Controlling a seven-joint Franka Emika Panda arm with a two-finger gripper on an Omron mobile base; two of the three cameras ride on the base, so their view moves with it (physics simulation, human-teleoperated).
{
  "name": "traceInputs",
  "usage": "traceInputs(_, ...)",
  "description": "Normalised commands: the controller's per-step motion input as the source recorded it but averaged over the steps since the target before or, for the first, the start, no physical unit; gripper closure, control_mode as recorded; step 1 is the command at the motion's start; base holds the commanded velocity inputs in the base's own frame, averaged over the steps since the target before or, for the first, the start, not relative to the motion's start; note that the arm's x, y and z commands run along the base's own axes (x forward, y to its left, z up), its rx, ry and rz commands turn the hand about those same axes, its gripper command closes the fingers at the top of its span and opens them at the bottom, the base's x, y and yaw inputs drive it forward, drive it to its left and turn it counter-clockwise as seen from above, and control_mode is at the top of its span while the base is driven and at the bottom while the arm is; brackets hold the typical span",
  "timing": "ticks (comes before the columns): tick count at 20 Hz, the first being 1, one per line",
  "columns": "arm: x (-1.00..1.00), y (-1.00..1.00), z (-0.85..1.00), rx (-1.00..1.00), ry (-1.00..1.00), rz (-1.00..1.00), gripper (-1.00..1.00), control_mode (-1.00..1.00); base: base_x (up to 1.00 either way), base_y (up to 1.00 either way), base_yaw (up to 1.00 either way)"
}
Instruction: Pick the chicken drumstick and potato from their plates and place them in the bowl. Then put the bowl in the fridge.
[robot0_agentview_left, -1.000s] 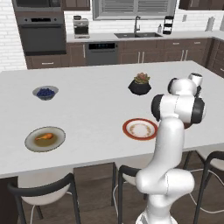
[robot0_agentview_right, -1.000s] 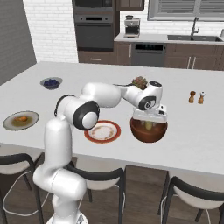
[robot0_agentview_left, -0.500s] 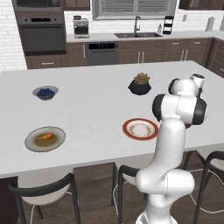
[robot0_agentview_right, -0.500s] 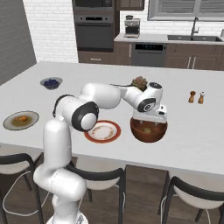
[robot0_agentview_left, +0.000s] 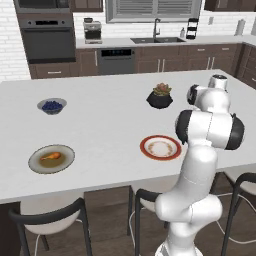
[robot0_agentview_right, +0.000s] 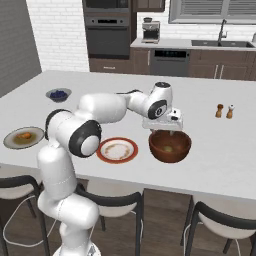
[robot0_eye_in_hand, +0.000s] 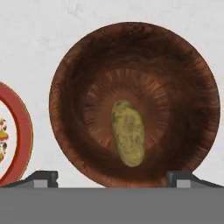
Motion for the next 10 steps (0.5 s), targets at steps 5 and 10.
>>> traceInputs(5, -0.41, 0.86, 0.69, 0.04, 0.00, -0.16, -1.00, -1.00, 0.00, 0.00, 0.00)
traceInputs(10, -0.61, 1.00, 0.59, 0.05, 0.00, -0.11, -1.00, -1.00, 0.00, 0.00, 0.00)
